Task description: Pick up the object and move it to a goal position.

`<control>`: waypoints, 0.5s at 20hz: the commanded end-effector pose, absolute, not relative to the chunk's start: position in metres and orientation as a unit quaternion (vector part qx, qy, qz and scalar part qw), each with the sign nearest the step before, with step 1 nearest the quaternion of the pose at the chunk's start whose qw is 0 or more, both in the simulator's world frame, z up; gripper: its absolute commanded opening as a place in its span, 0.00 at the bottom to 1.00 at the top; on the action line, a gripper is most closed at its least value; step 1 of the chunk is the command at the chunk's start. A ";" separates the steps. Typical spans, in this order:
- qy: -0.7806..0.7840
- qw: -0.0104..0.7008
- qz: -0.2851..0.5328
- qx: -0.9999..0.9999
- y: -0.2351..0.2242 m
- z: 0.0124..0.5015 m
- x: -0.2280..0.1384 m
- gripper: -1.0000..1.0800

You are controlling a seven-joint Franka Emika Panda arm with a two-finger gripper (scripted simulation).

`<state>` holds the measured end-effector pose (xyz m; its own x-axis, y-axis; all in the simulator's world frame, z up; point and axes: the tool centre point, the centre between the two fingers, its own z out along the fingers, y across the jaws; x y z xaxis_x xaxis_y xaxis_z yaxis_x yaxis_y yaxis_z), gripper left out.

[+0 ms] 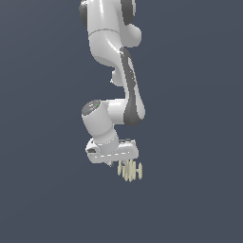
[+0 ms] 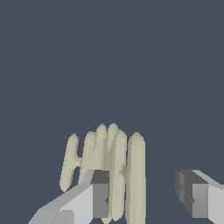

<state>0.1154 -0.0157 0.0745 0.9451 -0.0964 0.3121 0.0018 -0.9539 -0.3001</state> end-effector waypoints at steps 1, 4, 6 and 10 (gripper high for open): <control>0.026 0.153 -0.169 -0.973 -0.017 0.073 0.118 0.62; 0.026 0.152 -0.167 -0.974 -0.017 0.073 0.117 0.62; 0.026 0.152 -0.167 -0.974 -0.016 0.071 0.118 0.62; 0.026 0.152 -0.168 -0.974 -0.013 0.061 0.122 0.62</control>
<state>0.1206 -0.0144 0.0656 0.9422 -0.1021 0.3193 0.0001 -0.9525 -0.3046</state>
